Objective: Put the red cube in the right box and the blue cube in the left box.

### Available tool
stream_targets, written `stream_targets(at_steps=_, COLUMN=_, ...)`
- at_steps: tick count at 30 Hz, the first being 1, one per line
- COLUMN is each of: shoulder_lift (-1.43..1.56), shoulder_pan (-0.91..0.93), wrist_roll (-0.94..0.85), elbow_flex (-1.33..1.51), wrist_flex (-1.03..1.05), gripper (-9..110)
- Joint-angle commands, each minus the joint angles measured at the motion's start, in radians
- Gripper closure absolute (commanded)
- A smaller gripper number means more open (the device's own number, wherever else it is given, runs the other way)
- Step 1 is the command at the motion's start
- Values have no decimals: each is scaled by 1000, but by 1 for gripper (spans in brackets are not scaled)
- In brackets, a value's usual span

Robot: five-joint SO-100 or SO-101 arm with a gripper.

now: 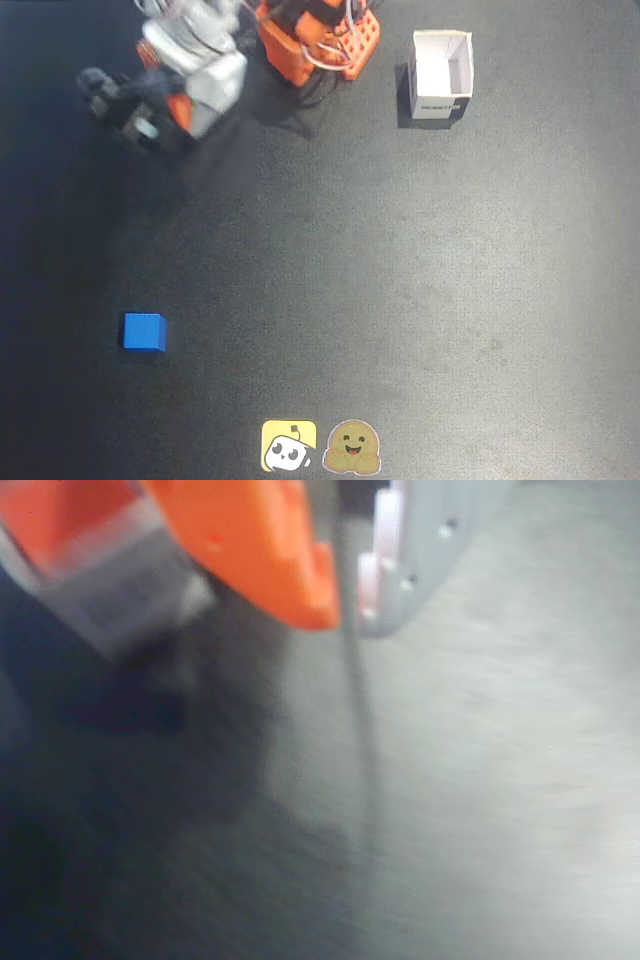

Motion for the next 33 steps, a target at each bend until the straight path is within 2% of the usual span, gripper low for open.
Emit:
stream_targets(at_steps=1, shoulder_lift=5, shoulder_pan=-101, wrist_roll=20, elbow_flex=-54, wrist_flex=-48, gripper=101)
stream_targets(at_steps=6, shoulder_lift=-2, shoulder_pan=-235, wrist_roll=31, elbow_flex=-57, wrist_flex=-89, gripper=101)
stream_targets(at_steps=11, shoulder_lift=0, shoulder_pan=-341, wrist_roll=161, elbow_flex=-48, wrist_flex=-72, gripper=101)
stream_targets(at_steps=17, shoulder_lift=3, shoulder_pan=-407, wrist_roll=147, elbow_flex=-18, wrist_flex=-106, gripper=101)
stream_targets(at_steps=26, shoulder_lift=-91, shoulder_pan=-425, wrist_roll=63, elbow_flex=-58, wrist_flex=-141, gripper=101)
stream_targets(at_steps=33, shoulder_lift=-298, shoulder_pan=-344, wrist_roll=21, elbow_flex=-253, wrist_flex=-87, gripper=101)
